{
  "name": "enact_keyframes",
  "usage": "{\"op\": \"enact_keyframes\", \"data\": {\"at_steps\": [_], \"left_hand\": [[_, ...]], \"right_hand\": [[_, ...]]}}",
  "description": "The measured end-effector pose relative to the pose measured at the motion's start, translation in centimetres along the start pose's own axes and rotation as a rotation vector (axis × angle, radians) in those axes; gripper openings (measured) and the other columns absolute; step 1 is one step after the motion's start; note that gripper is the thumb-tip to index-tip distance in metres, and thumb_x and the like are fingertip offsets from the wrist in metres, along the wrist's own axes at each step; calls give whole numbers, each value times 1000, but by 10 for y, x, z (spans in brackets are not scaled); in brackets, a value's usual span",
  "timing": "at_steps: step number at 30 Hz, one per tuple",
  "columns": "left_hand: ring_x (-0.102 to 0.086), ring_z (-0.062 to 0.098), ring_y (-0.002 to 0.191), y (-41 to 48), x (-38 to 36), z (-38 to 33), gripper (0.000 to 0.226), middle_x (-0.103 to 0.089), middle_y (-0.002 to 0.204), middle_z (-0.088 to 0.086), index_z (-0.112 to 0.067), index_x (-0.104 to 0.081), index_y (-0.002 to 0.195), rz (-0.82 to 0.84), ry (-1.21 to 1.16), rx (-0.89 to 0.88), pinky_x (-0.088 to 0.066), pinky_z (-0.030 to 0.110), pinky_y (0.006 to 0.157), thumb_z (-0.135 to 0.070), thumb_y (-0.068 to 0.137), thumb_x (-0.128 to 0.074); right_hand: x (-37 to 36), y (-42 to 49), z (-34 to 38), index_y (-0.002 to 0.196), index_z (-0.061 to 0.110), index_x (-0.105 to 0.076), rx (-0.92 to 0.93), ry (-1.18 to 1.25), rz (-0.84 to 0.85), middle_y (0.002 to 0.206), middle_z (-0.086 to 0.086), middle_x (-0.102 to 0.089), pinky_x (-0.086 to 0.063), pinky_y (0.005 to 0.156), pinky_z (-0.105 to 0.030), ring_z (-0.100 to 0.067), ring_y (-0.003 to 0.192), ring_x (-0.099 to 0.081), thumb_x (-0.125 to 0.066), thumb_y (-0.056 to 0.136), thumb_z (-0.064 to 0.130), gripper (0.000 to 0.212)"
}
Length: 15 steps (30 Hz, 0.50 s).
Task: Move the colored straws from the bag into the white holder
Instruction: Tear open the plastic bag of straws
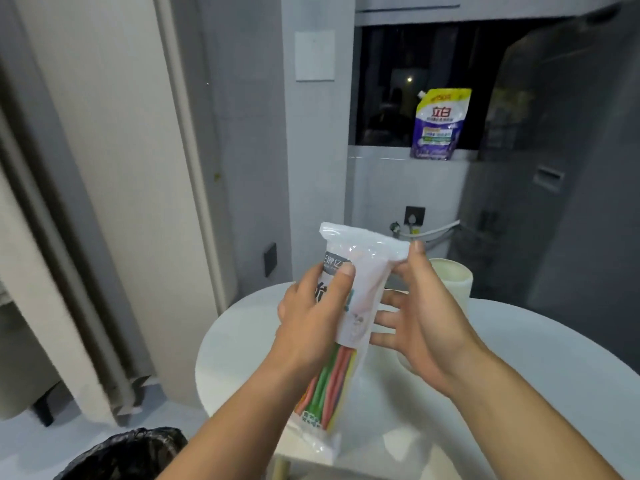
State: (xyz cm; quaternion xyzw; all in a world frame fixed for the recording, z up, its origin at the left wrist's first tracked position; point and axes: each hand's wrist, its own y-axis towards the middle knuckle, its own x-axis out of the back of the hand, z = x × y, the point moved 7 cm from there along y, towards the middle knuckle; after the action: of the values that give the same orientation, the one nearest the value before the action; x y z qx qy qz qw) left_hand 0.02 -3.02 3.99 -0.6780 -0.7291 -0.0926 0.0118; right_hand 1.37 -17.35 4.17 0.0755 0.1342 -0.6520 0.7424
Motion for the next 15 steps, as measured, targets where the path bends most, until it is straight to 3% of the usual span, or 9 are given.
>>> {"op": "enact_keyframes", "data": {"at_steps": [2, 6, 8, 10, 12, 15], "left_hand": [[-26, 11, 146, -7, 2, -9, 76, -44, 146, -13, -58, -55, 132, -55, 95, 25, -22, 49, 123, -91, 65, -36], [-25, 10, 142, -20, -11, -28, 80, -44, 140, -8, -52, -60, 127, 24, -16, 21, -25, 37, 117, -89, 61, -37], [-37, 9, 140, -26, -19, -34, 70, -55, 138, -6, -45, -64, 125, 121, -53, -5, -34, 38, 116, -85, 72, -41], [-60, 3, 124, -28, -24, -38, 56, -67, 130, -10, -36, -64, 127, 227, -161, -36, -52, 30, 99, -75, 89, -50], [-68, -7, 108, -33, -23, -36, 55, -68, 130, -14, -38, -57, 135, 234, -242, -10, -60, 25, 85, -68, 90, -60], [-71, 4, 106, -33, -21, -25, 59, -70, 128, -5, -35, -55, 125, 166, -254, 13, -60, 40, 95, -64, 77, -73]], "right_hand": [[1, -9, 7, 121, 16, -69, -22, 83, 27, 115, -19, -74, -50, 97, -63, -41, 105, -71, -37, 89, 78, 77], [-4, -25, 22, 128, 2, -62, -14, 90, 102, 122, -23, -70, -48, 100, -63, -43, 111, -68, -34, 92, 75, 86], [-6, -32, 27, 128, 3, -62, 23, 59, 117, 121, -23, -71, -49, 100, -60, -40, 113, -68, -33, 95, 71, 81], [-3, -37, 30, 126, 5, -65, 56, 39, 99, 122, -24, -70, -49, 101, -59, -40, 114, -67, -36, 98, 63, 70], [2, -42, 30, 125, 4, -64, 79, 4, 79, 125, -25, -68, -48, 104, -58, -40, 117, -65, -41, 101, 52, 59], [8, -47, 24, 121, -5, -61, 102, -31, 57, 123, -28, -67, -47, 106, -53, -41, 117, -64, -48, 101, 42, 52]]}}
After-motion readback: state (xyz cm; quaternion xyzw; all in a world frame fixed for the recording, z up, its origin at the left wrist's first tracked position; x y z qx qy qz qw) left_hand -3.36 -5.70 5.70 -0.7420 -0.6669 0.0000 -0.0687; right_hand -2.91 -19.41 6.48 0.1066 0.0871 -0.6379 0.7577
